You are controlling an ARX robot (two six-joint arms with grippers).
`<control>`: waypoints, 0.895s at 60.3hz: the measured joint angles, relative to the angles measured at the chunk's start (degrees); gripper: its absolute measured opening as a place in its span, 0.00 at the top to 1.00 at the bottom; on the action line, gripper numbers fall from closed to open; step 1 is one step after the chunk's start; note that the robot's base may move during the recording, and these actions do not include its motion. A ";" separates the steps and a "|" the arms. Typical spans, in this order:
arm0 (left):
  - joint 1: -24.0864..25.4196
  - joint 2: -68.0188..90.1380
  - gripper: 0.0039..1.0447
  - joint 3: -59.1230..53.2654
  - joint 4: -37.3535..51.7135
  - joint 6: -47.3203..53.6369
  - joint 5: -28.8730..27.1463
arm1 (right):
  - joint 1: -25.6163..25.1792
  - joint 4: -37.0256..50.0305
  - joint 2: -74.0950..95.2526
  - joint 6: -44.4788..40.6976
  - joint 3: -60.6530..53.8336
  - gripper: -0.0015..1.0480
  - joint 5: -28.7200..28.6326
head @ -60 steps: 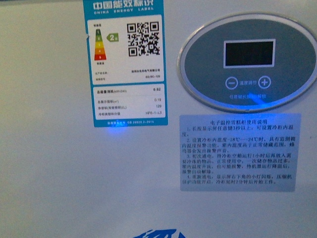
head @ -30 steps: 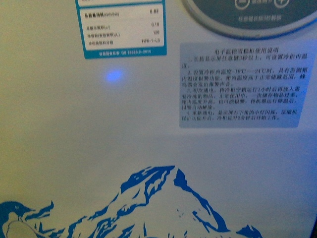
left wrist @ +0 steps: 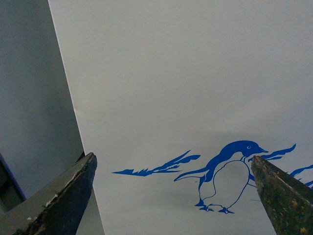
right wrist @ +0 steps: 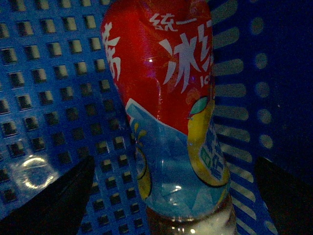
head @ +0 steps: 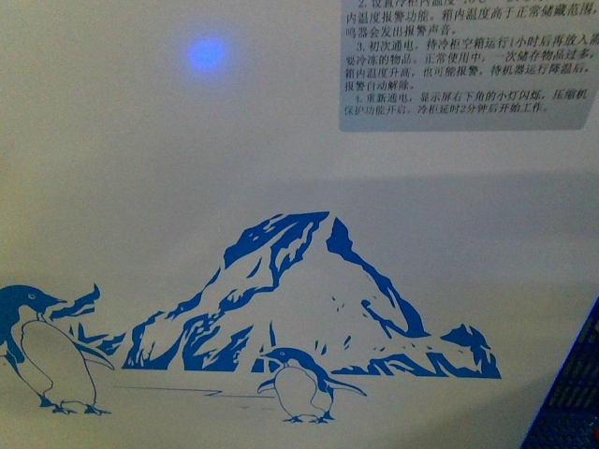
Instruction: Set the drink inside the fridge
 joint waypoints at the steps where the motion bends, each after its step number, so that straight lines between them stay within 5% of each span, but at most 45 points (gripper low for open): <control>1: 0.00 0.00 0.08 0.00 0.00 0.00 0.00 | 0.00 -0.37 0.63 0.13 0.76 0.07 0.37; 44: 0.00 0.00 0.08 0.00 0.00 0.00 0.00 | -1.81 -11.23 10.62 9.62 15.15 0.07 2.21; 54: 0.00 0.00 0.08 0.00 0.00 0.02 0.00 | -1.75 -11.98 10.71 10.49 15.65 0.32 -0.94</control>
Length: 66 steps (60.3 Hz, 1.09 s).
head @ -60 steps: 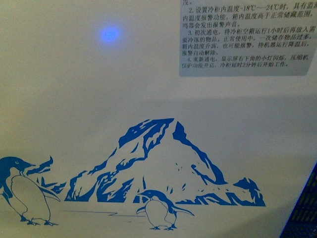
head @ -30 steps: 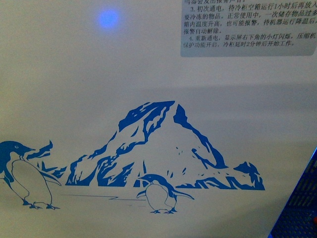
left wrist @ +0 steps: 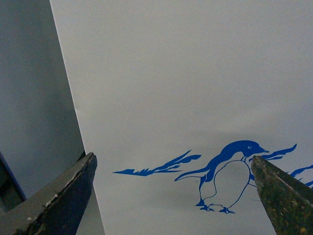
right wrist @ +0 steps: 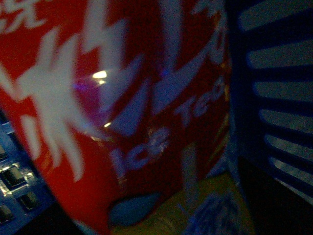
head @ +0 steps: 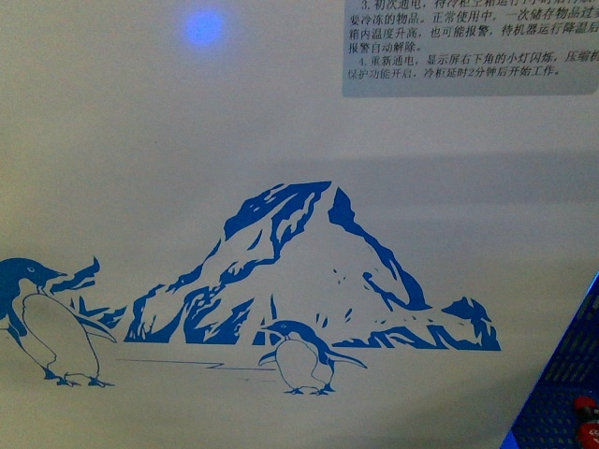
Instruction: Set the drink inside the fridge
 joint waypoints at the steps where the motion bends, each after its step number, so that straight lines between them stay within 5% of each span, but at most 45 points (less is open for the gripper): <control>1: 0.00 0.00 0.08 0.00 0.00 -0.02 0.00 | 0.00 0.00 0.00 0.00 0.00 0.34 -0.04; 17: 0.00 0.00 0.08 0.00 0.00 0.00 0.00 | 0.07 0.57 -1.42 0.26 -1.75 0.56 -1.49; 33: 0.00 0.00 0.08 0.00 0.00 -0.02 0.02 | -0.02 2.56 -9.27 1.68 -11.61 0.60 -2.75; 51: 0.00 0.00 0.08 0.00 0.00 0.00 0.00 | 4.61 6.67 -42.12 2.29 -29.75 0.60 -12.61; 66: 0.00 0.00 0.08 0.00 0.00 0.00 0.00 | 5.31 1.68 -77.92 1.90 -41.31 0.61 -17.07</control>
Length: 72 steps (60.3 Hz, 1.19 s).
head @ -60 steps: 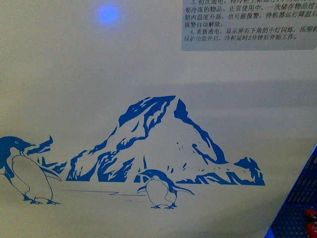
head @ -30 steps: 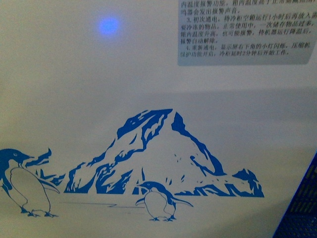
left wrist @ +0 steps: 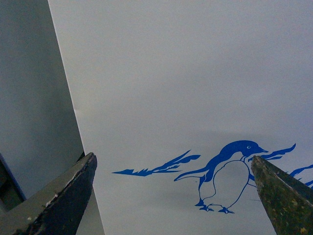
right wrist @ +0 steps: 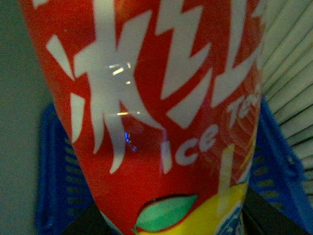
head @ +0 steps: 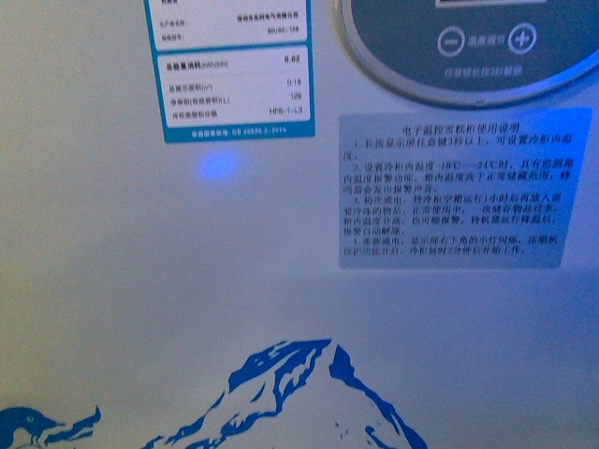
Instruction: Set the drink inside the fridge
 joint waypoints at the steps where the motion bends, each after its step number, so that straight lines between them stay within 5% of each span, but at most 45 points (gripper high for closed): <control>1: 0.00 0.00 0.08 0.00 0.00 0.00 0.00 | 0.00 -0.35 -1.57 0.02 -0.37 0.61 0.02; 18: 0.00 0.00 0.08 0.00 0.00 0.00 0.00 | 4.68 -12.11 -42.75 0.02 -7.91 0.61 4.87; 39: 0.00 0.00 0.08 0.00 0.00 0.00 0.00 | 19.32 -24.98 -71.54 -2.08 -13.09 0.61 24.52; 49: 0.00 0.00 0.08 0.00 0.00 0.00 0.00 | 26.43 -21.35 -76.70 -3.45 -16.31 0.61 33.53; 72: 0.00 0.00 0.08 0.00 0.00 0.00 0.00 | 33.48 -10.97 -78.93 -5.49 -26.05 0.61 41.99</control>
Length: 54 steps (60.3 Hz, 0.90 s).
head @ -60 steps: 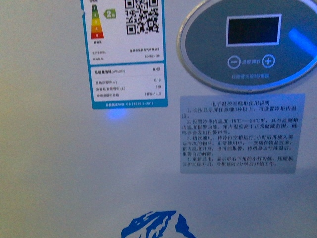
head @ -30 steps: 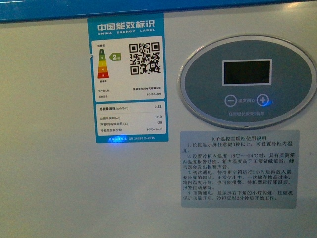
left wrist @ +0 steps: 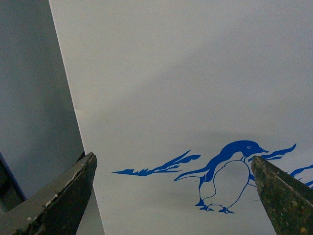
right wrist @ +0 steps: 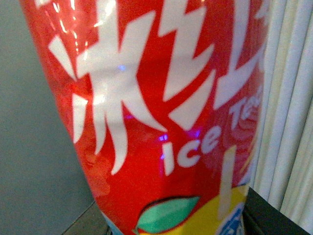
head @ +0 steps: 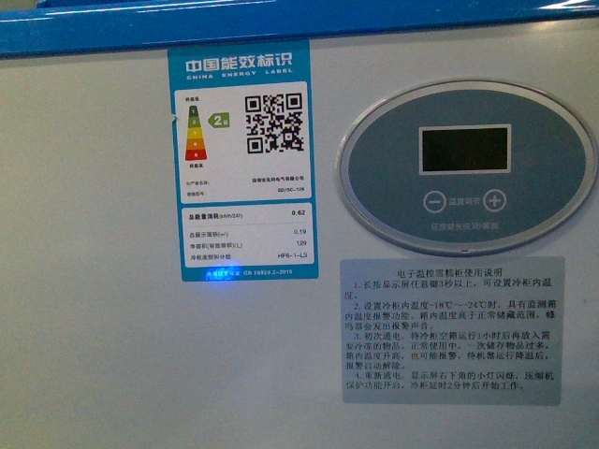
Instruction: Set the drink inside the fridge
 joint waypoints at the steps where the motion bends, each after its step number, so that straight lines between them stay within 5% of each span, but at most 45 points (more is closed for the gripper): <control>1: 0.00 0.00 0.08 0.00 0.00 0.00 0.00 | 0.22 0.00 -0.07 -0.13 -0.37 0.61 0.04; 54: 0.00 0.00 0.08 0.00 0.00 0.00 -0.02 | 0.50 0.09 -0.52 -0.92 -1.14 0.61 0.26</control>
